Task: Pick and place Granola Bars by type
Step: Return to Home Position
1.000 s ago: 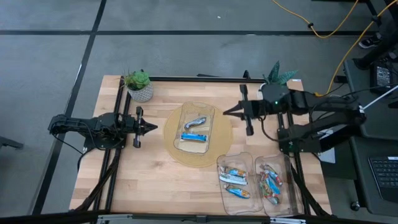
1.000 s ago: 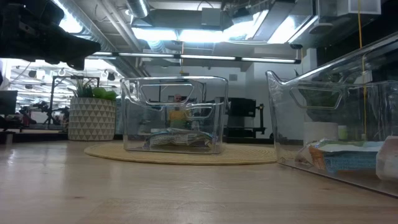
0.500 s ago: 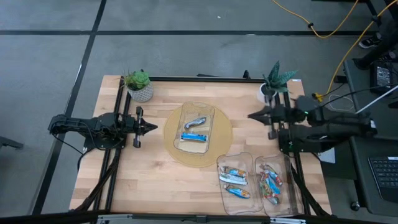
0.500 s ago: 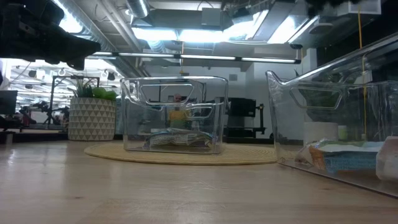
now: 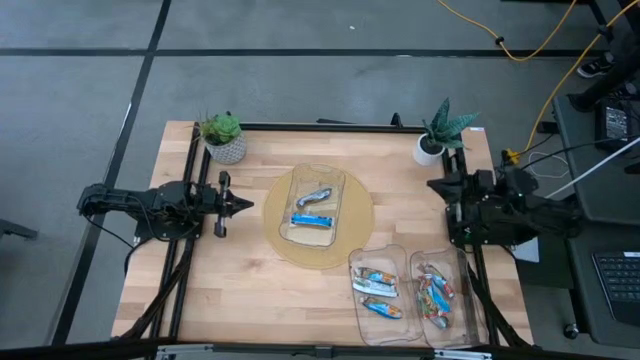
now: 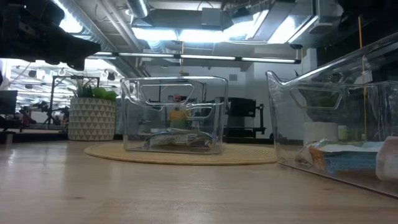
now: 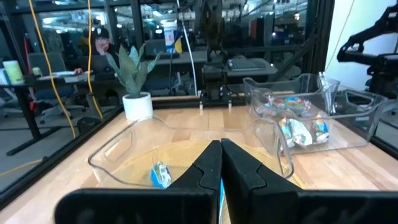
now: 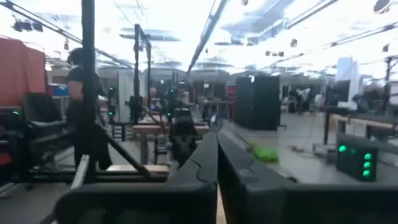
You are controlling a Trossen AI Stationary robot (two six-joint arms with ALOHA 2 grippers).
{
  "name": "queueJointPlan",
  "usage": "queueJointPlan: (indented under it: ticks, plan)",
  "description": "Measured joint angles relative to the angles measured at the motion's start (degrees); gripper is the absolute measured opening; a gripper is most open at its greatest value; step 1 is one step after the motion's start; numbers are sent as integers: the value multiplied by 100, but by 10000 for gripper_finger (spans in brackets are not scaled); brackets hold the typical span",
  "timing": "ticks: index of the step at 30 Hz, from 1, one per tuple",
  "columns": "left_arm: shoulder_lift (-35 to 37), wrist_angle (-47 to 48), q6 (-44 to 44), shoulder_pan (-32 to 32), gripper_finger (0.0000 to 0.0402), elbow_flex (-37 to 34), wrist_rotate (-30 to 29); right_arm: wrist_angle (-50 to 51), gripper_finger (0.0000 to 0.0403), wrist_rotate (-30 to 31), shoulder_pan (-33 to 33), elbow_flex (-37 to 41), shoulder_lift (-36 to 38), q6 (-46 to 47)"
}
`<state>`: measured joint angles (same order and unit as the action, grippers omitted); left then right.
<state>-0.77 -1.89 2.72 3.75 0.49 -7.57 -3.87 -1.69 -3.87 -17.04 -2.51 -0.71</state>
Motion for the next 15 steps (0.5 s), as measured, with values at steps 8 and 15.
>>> queueJointPlan:
  ticks: [8,15]
  plan:
    - [-25,-4,0,0,2,0,0,-232,4,9,-4,588,213,-59]
    - [-33,-4,0,0,2,0,-2,-1339,3,-148,-2,1664,221,471]
